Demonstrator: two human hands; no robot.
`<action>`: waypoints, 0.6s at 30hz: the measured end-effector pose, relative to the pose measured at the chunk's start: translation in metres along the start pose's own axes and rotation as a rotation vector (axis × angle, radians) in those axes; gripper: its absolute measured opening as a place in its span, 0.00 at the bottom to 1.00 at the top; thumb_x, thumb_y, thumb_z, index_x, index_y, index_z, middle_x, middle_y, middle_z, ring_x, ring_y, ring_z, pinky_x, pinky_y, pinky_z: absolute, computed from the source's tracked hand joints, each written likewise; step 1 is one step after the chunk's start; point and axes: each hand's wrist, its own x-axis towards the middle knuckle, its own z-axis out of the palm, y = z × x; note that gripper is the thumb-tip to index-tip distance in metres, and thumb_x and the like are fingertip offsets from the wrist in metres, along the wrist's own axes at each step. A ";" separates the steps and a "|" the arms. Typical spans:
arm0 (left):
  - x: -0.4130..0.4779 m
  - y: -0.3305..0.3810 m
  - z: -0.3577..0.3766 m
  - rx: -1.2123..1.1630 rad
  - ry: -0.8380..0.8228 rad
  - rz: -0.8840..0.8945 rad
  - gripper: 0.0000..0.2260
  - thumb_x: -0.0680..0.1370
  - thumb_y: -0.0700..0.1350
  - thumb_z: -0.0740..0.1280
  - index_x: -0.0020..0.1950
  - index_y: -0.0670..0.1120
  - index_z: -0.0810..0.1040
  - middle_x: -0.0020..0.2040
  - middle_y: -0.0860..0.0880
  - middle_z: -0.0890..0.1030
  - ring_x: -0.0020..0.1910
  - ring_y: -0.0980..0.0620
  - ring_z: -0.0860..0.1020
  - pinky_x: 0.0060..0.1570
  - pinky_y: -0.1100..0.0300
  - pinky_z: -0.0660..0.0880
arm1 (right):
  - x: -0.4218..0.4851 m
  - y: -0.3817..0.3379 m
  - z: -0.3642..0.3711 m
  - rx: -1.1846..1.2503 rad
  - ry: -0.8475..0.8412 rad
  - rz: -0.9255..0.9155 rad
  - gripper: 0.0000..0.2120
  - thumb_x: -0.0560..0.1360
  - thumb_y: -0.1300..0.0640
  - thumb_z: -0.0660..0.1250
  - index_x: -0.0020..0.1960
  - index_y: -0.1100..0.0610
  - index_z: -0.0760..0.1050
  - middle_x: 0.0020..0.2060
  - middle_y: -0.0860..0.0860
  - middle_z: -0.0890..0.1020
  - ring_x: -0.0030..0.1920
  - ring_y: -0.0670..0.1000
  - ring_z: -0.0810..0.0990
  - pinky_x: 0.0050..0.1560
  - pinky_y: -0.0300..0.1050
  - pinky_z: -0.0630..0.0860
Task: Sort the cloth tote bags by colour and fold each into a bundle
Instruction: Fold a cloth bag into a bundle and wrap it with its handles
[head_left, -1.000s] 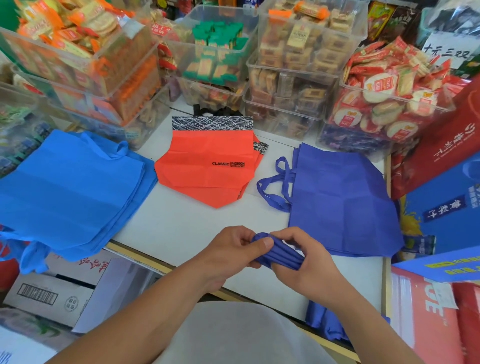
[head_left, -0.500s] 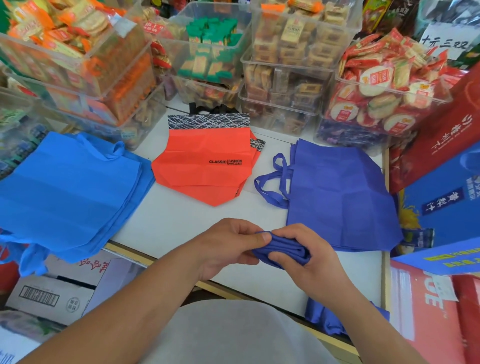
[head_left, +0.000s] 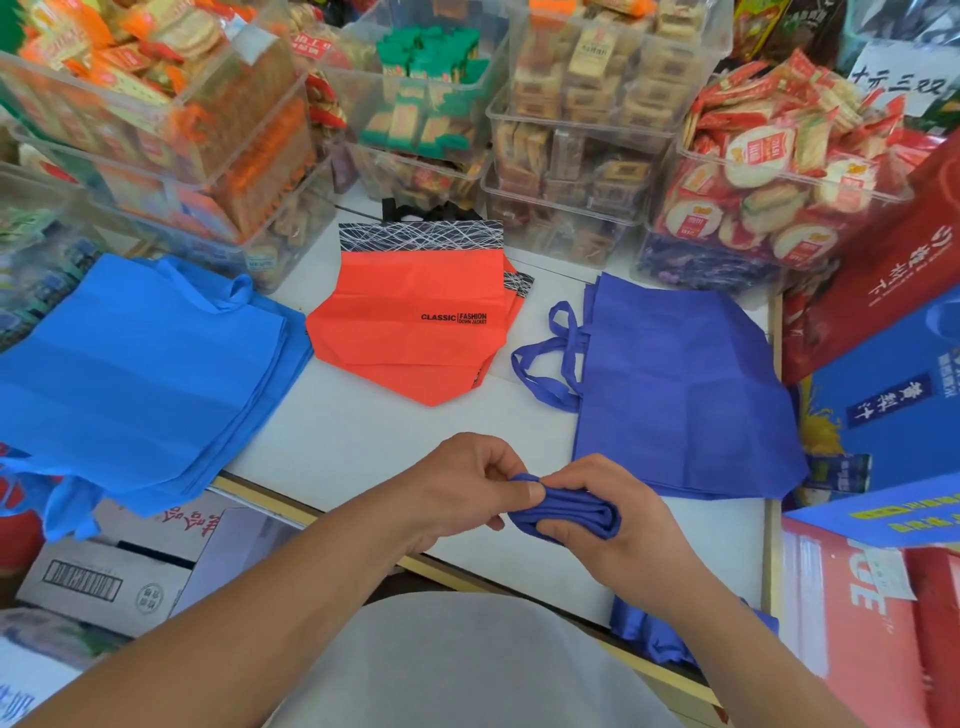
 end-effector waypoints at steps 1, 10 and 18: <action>0.000 -0.002 0.003 0.042 0.031 0.026 0.06 0.77 0.42 0.74 0.48 0.40 0.80 0.30 0.55 0.77 0.31 0.57 0.77 0.42 0.57 0.83 | 0.001 0.001 0.002 -0.045 0.000 -0.019 0.16 0.73 0.55 0.78 0.56 0.42 0.79 0.48 0.41 0.78 0.48 0.49 0.81 0.46 0.39 0.77; 0.001 -0.008 0.001 0.058 -0.061 0.118 0.04 0.78 0.47 0.72 0.52 0.49 0.82 0.47 0.50 0.85 0.42 0.59 0.79 0.48 0.62 0.78 | 0.000 0.000 -0.003 0.079 0.084 0.241 0.13 0.74 0.58 0.76 0.51 0.45 0.76 0.44 0.40 0.82 0.43 0.45 0.81 0.39 0.34 0.76; 0.008 -0.012 0.009 0.045 -0.004 0.083 0.07 0.79 0.46 0.71 0.50 0.43 0.80 0.40 0.48 0.84 0.37 0.55 0.82 0.43 0.60 0.81 | 0.004 -0.003 -0.003 0.137 0.088 0.316 0.10 0.74 0.58 0.76 0.50 0.48 0.77 0.41 0.40 0.83 0.41 0.45 0.81 0.40 0.35 0.78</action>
